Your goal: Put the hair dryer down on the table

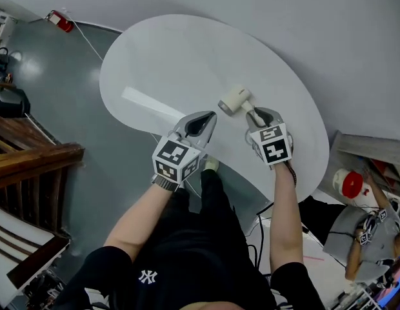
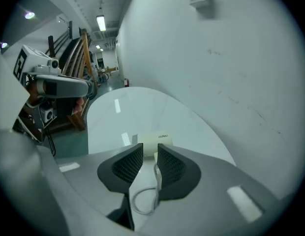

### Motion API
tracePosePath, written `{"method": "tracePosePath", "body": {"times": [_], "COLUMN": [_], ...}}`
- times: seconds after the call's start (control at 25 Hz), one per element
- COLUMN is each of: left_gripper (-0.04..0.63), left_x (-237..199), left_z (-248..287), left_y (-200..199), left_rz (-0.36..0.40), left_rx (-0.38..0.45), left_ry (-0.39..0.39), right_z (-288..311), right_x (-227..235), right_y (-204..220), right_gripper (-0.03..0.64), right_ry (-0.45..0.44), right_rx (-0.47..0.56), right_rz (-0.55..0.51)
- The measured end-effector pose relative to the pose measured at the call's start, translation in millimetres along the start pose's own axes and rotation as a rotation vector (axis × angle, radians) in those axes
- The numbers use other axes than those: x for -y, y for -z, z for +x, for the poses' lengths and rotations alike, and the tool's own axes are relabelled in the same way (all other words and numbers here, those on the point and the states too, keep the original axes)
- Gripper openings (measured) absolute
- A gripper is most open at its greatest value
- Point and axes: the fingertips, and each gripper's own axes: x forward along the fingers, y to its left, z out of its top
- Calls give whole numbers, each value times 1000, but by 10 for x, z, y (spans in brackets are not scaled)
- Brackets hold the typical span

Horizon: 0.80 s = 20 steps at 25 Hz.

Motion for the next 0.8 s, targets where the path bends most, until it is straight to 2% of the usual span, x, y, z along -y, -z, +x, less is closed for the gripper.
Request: {"method": "tracePosePath", "body": {"times": [0.32, 0.6, 0.8], "left_gripper": [0, 0, 0], "left_x": [324, 559, 709], "left_z": [-466, -929, -1259], "left_y": [-168, -461, -649], "left_rz": [29, 56, 68], "left_rx": [-2, 60, 92], "left_ry": [63, 112, 136], "right_z": [-701, -1293, -1677], "right_x": [-572, -973, -1194], "right_y": [-343, -656, -839], "right_gripper": [28, 23, 21], "right_ry": [52, 75, 47], "right_rx": [251, 468, 603], "right_rz": [109, 245, 351]}}
